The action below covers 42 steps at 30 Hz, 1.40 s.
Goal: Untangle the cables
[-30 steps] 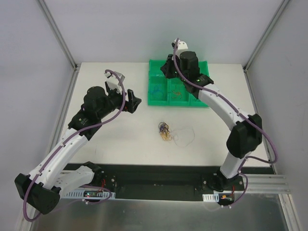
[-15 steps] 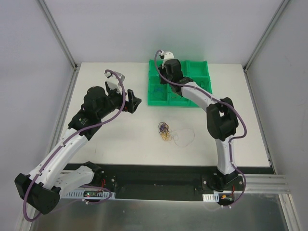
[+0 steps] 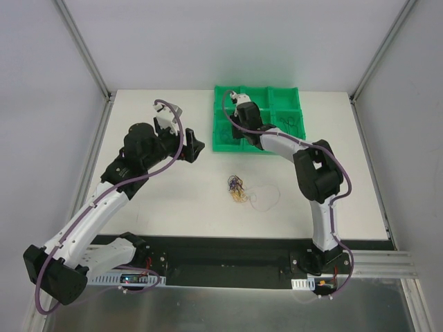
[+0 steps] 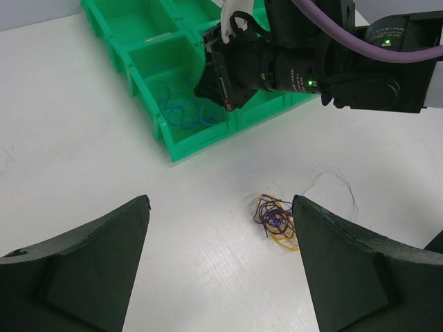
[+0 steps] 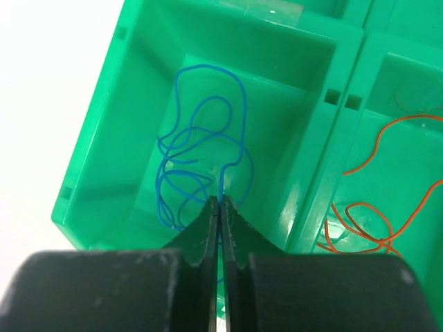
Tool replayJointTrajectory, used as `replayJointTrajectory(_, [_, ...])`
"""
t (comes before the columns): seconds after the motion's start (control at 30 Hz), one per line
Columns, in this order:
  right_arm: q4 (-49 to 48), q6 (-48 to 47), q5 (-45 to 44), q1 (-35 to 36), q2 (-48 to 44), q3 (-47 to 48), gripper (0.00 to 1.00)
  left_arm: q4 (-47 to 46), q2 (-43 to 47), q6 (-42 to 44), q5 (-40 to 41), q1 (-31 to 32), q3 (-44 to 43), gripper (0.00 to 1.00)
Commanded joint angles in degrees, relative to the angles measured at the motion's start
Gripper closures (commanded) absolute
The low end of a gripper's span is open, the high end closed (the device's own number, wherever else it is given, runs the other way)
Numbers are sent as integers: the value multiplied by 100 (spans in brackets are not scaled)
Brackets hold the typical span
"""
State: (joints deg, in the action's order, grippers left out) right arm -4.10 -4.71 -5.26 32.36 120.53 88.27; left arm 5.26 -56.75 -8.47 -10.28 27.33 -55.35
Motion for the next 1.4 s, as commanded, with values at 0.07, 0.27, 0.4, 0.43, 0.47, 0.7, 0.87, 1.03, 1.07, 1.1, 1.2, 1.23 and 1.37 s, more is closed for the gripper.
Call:
replayJointTrajectory(0.07, [-232,49,-55,25,-434,120,96,-104,-55,-41,-167,0,-134,17])
replayJointTrajectory(0.27, [1267,119,-274,25,-398,1103,48,-78,-196,-67,-325,0,-160,16])
replayJointTrajectory(0.4, [2289,338,-362,-10,-1056,861,39,80,-529,-137,-553,0,-309,16])
replayJointTrajectory(0.43, [2369,409,-301,-36,-1302,511,39,124,-626,-172,-667,0,-362,16])
replayJointTrajectory(0.47, [2361,453,-222,-80,-1617,142,38,168,-748,-216,-790,0,-414,15])
replayJointTrajectory(0.7, [2166,909,-1,-299,-3639,-2944,37,362,-2303,-752,-2731,140,-871,23])
replayJointTrajectory(0.87, [2589,1367,42,-739,-4467,-4044,36,493,-3236,-867,-2840,728,-1082,18])
replayJointTrajectory(1.03, [2476,1289,121,-749,-4416,-4511,36,985,-4018,-762,-1935,1247,-1451,19])
replayJointTrajectory(1.07, [2467,1271,78,-749,-4311,-4520,36,1064,-4176,-735,-1794,1318,-1548,20])
replayJointTrajectory(1.1, [2423,1245,34,-749,-4249,-4529,36,1143,-4325,-692,-1671,1388,-1644,20])
replayJointTrajectory(1.2, [2204,1131,-37,-740,-4082,-4529,37,1241,-4590,-542,-1267,1555,-1847,21])
replayJointTrajectory(1.23, [2133,1113,-63,-749,-4020,-4520,38,1258,-4660,-507,-1170,1599,-1874,22])
replayJointTrajectory(1.37, [1905,981,-81,-714,-3844,-4476,45,1311,-4828,-463,-739,1609,-1891,27])
